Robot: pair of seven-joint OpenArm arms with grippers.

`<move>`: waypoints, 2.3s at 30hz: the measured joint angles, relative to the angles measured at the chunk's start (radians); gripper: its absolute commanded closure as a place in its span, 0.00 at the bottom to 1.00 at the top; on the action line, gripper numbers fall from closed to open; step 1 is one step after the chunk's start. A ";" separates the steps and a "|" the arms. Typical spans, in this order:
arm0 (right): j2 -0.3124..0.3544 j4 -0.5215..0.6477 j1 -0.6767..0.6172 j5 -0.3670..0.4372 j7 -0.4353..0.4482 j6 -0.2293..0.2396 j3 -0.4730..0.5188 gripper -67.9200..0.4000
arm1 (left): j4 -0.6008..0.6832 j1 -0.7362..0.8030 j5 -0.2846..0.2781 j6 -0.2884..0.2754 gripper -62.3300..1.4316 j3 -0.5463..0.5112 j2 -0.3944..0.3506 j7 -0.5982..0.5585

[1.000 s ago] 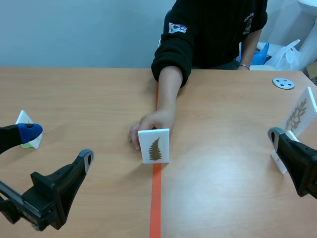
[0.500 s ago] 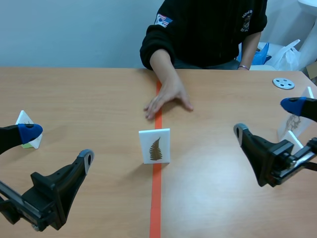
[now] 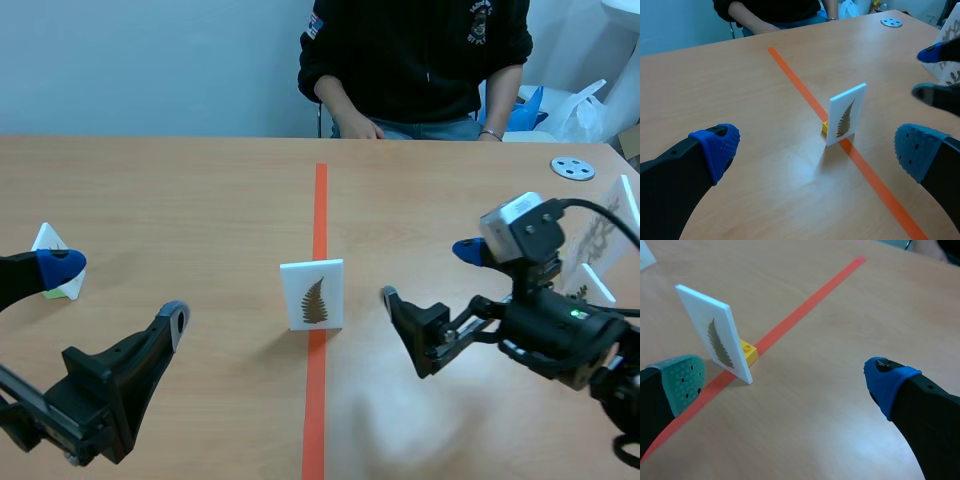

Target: Sort the leaf by its shape. The table is split by an orange tape line. A compound leaf with several leaflets goes to the left side, a simple leaf with one blade goes to the right side. Return to the home posture when a red brick is placed on the table.

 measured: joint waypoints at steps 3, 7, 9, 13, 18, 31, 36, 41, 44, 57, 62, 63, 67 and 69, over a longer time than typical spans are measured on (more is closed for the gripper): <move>-0.049 -0.090 0.071 -0.037 0.027 -0.027 -0.064 0.00 | 0.000 0.000 0.000 0.000 0.00 0.000 0.000 0.000; -0.111 -0.180 0.147 -0.074 0.037 -0.053 -0.138 0.00 | 0.000 0.000 0.000 0.000 0.00 0.000 0.000 0.000; -0.140 -0.217 0.177 -0.088 0.048 -0.076 -0.171 0.00 | 0.000 0.000 0.000 0.000 0.00 0.000 0.000 0.000; -0.203 -0.287 0.224 -0.106 0.053 -0.117 -0.213 0.00 | 0.000 0.000 0.000 0.000 0.00 0.000 0.000 0.000; -0.271 -0.370 0.266 -0.139 0.062 -0.130 -0.237 0.00 | 0.000 0.000 0.000 0.000 0.00 0.000 0.000 0.000; -0.309 -0.452 0.297 -0.168 0.071 -0.152 -0.291 0.30 | 0.000 0.000 0.000 0.000 0.00 0.000 0.000 0.000; -0.309 -0.452 0.297 -0.168 0.071 -0.152 -0.291 0.42 | 0.000 0.000 0.000 0.000 0.00 0.000 0.000 0.000; -0.308 -0.452 0.297 -0.168 0.070 -0.152 -0.291 0.50 | 0.000 0.000 0.000 0.000 0.00 0.000 0.000 -0.002; -0.299 -0.452 0.295 -0.168 0.070 -0.151 -0.291 0.56 | 0.000 0.000 0.000 0.000 0.00 0.000 0.000 -0.003; -0.262 -0.452 0.259 -0.168 0.071 -0.148 -0.291 0.89 | 0.000 0.000 0.000 0.000 0.00 0.000 0.000 -0.003; -0.259 -0.452 0.259 -0.168 0.111 -0.148 -0.291 0.95 | 0.000 0.000 0.000 0.000 0.00 0.000 0.000 -0.003; -0.259 -0.452 0.259 -0.168 0.132 -0.148 -0.291 0.95 | 0.000 0.000 0.000 0.000 0.00 0.000 0.000 -0.003; -0.253 -0.435 0.257 -0.170 0.180 -0.147 -0.291 0.95 | 0.000 0.000 0.000 0.000 0.00 0.000 0.000 -0.003; -0.234 -0.401 0.256 -0.177 0.179 -0.147 -0.291 0.95 | 0.000 0.000 0.000 0.000 0.00 0.000 0.000 -0.003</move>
